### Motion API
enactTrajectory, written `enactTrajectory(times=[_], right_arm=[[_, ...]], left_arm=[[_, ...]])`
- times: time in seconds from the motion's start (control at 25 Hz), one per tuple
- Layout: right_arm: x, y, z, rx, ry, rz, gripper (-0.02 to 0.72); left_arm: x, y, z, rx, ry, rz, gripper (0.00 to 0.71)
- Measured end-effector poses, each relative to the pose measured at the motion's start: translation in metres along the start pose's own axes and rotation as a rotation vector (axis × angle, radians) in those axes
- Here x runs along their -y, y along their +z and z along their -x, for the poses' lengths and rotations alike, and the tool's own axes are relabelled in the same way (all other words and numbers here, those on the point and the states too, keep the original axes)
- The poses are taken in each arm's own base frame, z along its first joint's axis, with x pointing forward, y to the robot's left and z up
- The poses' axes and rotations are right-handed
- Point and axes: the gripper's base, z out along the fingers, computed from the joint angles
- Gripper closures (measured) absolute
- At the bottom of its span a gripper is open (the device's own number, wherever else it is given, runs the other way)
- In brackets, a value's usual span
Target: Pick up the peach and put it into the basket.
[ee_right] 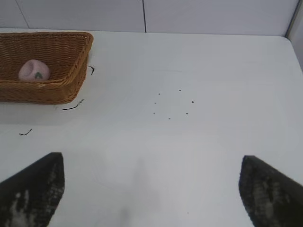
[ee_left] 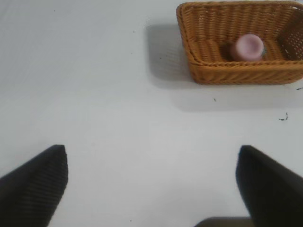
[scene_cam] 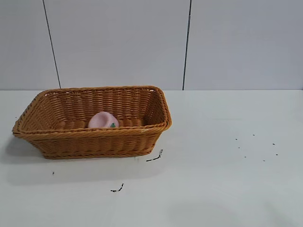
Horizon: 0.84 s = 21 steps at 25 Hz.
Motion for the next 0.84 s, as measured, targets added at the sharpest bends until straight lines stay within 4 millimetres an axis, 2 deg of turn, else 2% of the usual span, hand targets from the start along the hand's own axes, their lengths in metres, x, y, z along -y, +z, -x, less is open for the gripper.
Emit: enactTrajectory(times=[0.84], right_arm=[[-0.0001, 0.0, 0.0001, 0.001, 0.004, -0.008, 0.008]], left_arm=[[0.0, 0.0, 0.0, 0.0, 0.0, 0.0, 0.017]])
